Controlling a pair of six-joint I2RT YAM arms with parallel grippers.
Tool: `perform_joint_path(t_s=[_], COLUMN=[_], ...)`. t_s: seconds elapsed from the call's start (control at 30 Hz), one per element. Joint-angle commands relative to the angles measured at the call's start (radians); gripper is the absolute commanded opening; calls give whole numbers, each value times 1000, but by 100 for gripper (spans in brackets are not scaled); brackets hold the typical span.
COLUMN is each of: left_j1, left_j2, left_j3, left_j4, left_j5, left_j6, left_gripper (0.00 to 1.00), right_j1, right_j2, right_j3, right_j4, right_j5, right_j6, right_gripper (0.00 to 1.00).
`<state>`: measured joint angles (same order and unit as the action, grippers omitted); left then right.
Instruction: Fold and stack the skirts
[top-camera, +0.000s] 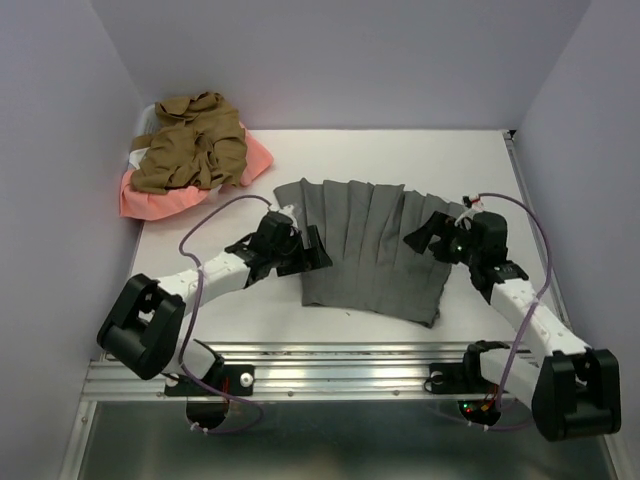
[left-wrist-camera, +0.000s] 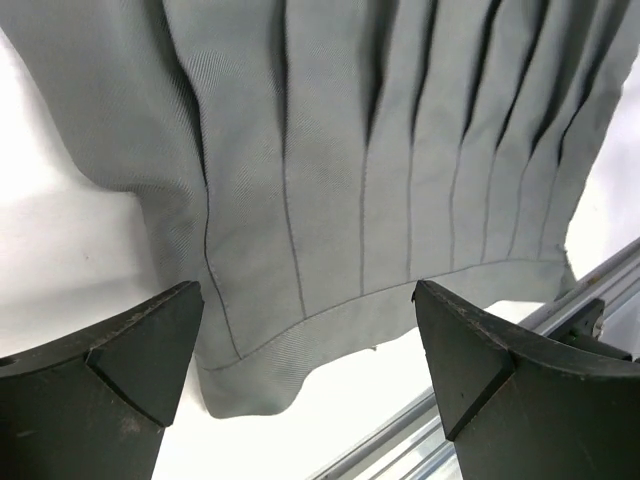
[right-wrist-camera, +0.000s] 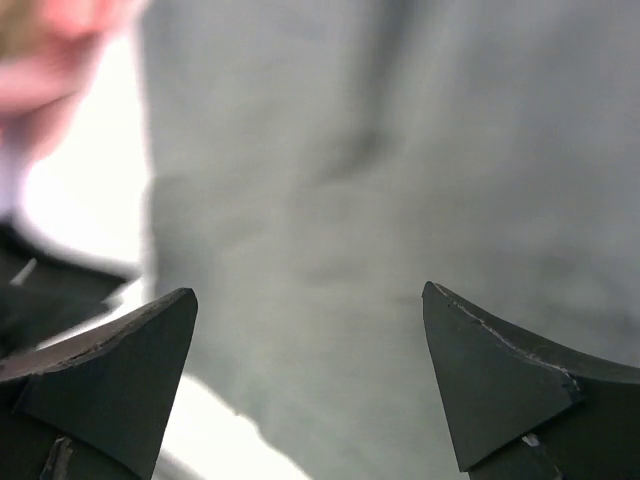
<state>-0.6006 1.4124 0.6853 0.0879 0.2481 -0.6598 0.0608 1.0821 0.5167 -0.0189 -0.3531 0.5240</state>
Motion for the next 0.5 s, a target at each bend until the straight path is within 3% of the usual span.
perform_joint_path(t_s=[0.0, 0.13, 0.23, 0.47], left_j1=[8, 82, 168, 217], left_j2=[-59, -23, 48, 325], left_j3=[152, 272, 339, 591], left_j4=[-85, -148, -123, -180], left_j5=[-105, -176, -114, -33], left_j6=[26, 55, 92, 216], left_gripper=[99, 99, 99, 99], right_j1=[135, 354, 523, 801], right_j2=[-137, -180, -127, 174], right_j3=[60, 36, 46, 180], right_j4=[51, 118, 161, 192], right_j5=[-237, -270, -244, -55], right_j6=[-75, -87, -122, -245], right_gripper=[100, 100, 100, 100])
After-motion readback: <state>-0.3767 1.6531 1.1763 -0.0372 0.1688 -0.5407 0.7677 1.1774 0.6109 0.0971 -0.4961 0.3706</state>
